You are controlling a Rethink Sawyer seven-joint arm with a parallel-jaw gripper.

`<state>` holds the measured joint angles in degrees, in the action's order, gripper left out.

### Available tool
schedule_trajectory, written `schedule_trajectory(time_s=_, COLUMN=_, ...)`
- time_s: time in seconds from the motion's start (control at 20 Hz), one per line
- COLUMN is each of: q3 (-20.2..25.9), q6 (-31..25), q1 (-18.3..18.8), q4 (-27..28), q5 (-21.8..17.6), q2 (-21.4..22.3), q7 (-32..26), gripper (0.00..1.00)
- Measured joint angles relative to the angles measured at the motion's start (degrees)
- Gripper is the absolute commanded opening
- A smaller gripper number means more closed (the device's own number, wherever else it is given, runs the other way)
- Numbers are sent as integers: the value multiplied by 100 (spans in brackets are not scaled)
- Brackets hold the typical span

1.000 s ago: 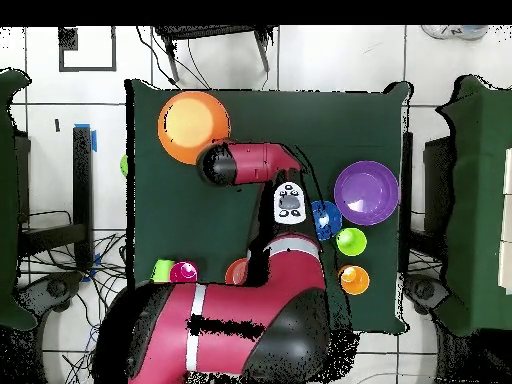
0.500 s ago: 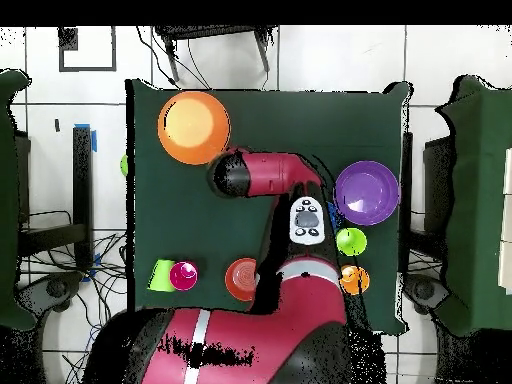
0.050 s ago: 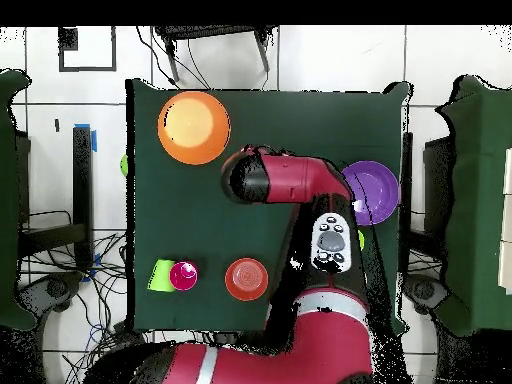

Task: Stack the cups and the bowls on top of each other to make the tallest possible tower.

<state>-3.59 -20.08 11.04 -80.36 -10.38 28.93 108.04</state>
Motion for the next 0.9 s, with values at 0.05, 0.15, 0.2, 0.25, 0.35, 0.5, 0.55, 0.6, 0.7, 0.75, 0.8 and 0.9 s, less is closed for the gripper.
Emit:
schedule_trajectory(time_s=0.05, q3=14, q6=0, q1=73, q4=2, q5=0, q2=32, q7=0, gripper=100)
schedule_trajectory(time_s=0.15, q3=47, q6=-1, q1=214, q4=11, q5=-2, q2=52, q7=0, gripper=100)
schedule_trajectory(time_s=0.2, q3=61, q6=-1, q1=269, q4=15, q5=-4, q2=57, q7=0, gripper=100)
schedule_trajectory(time_s=0.25, q3=99, q6=0, q1=425, q4=35, q5=-31, q2=59, q7=0, gripper=100)
schedule_trajectory(time_s=0.35, q3=159, q6=0, q1=630, q4=62, q5=-107, q2=57, q7=0, gripper=100)
schedule_trajectory(time_s=0.5, q3=279, q6=0, q1=975, q4=109, q5=-263, q2=54, q7=0, gripper=100)
schedule_trajectory(time_s=0.55, q3=325, q6=-1, q1=1076, q4=120, q5=-313, q2=49, q7=0, gripper=100)
schedule_trajectory(time_s=0.6, q3=371, q6=-1, q1=1176, q4=131, q5=-363, q2=43, q7=0, gripper=100)
schedule_trajectory(time_s=0.7, q3=445, q6=-1, q1=1325, q4=142, q5=-443, q2=26, q7=0, gripper=100)
schedule_trajectory(time_s=0.75, q3=547, q6=-1, q1=1519, q4=147, q5=-544, q2=-13, q7=0, gripper=100)
schedule_trajectory(time_s=0.8, q3=584, q6=-1, q1=1581, q4=147, q5=-573, q2=-33, q7=0, gripper=100)
schedule_trajectory(time_s=0.9, q3=658, q6=-1, q1=1707, q4=147, q5=-633, q2=-73, q7=0, gripper=100)
